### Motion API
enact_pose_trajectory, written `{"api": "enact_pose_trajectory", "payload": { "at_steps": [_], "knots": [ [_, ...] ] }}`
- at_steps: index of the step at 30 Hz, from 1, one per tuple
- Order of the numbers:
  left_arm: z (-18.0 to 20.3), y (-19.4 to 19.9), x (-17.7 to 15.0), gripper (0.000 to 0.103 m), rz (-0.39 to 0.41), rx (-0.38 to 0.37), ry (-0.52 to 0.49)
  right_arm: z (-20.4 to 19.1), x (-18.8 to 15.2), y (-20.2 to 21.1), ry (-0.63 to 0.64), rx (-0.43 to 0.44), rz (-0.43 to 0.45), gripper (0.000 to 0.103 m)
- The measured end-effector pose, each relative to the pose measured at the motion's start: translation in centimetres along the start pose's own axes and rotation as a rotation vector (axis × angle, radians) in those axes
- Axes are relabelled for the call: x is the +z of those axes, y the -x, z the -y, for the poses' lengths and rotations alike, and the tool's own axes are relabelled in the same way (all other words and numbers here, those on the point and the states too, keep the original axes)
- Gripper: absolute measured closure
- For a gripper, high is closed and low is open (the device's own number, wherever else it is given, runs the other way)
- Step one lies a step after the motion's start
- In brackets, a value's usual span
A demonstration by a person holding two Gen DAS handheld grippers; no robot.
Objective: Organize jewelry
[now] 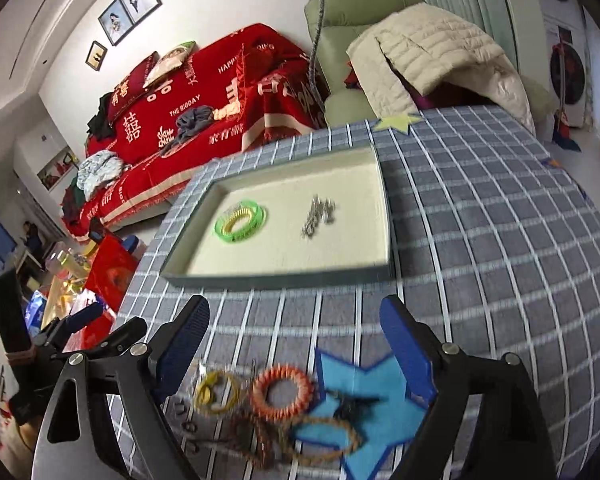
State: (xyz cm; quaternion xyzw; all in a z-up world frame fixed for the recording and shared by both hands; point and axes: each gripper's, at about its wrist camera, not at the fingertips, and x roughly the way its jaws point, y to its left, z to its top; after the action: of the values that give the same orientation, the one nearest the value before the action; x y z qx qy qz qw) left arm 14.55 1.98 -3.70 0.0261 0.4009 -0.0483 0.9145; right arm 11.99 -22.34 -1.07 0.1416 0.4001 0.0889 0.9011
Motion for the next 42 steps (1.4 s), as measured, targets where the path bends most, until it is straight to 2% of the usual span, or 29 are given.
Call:
{"api": "enact_pose_trajectory", "payload": {
  "at_steps": [5,15,19,27,33,35,42],
  "knots": [
    [0.1,0.4,-2.3,0.000,-0.026,-0.006,0.012,0.9,-2.2,0.2,-0.002,-0.041,-0.050,0.014],
    [-0.5,-0.8,-5.4,0.000,-0.114,0.046,0.005,3.6,-6.8,-0.3,-0.058,-0.095,-0.149,0.014],
    [-0.3,-0.5,-5.5,0.000,-0.117,0.013,0.019,4.2,-7.8,-0.4,-0.067,-0.121,-0.167,0.014],
    [3.1,0.1,-5.0,0.000,-0.082,-0.039,-0.088,3.8,-8.1,-0.4,-0.028,-0.155,-0.160,0.014],
    [3.8,-0.7,-4.8,0.000,-0.103,-0.048,-0.087,3.1,-8.1,-0.6,0.002,-0.156,-0.161,0.014],
    [3.8,-0.9,-4.8,0.000,-0.106,-0.045,-0.084,2.9,-8.0,-0.8,0.013,-0.157,-0.164,0.015],
    [4.0,-1.0,-4.5,0.000,-0.100,-0.039,-0.086,1.9,-7.9,-1.6,0.058,-0.170,-0.172,0.032]
  ]
}}
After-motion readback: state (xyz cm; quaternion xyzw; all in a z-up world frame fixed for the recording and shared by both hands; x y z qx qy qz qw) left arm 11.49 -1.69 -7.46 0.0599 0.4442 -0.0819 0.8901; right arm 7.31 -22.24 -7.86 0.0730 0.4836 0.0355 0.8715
